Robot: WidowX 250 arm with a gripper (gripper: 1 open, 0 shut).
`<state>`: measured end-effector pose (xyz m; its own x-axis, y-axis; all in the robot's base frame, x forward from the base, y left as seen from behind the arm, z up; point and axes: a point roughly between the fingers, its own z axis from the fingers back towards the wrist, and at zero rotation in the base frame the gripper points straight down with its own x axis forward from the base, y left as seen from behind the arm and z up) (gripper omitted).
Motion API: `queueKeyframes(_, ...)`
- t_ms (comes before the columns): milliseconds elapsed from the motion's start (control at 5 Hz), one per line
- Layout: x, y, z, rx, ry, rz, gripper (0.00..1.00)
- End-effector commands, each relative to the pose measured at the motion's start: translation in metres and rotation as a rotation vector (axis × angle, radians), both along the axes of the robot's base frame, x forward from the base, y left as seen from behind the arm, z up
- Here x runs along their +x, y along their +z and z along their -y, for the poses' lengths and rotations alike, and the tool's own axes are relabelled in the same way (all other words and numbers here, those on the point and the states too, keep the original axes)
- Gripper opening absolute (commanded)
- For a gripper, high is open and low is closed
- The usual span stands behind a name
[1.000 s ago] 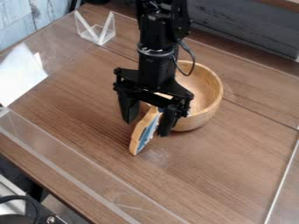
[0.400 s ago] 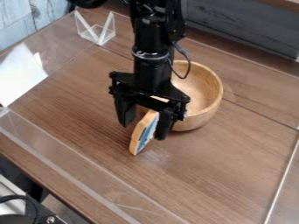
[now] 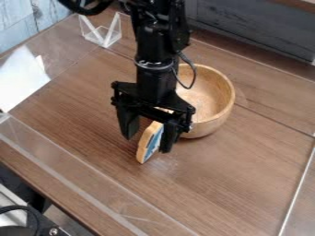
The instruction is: Put the blue fish in the brown bowl
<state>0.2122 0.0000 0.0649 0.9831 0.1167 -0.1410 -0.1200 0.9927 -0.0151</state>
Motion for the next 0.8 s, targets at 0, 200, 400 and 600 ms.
queueKeyframes(0, 0.0046, 0.0065, 0.0, -0.003, 0.001, 0.056, 1.0)
queueKeyframes(200, 0.004, 0.0022, 0.0009, -0.006, 0.001, 0.058, 1.0)
queueKeyframes(400, 0.0035, -0.0013, 0.0017, -0.011, 0.0, 0.057, 0.0)
queueKeyframes(600, 0.0029, -0.0004, 0.0022, -0.013, -0.001, 0.06, 0.0)
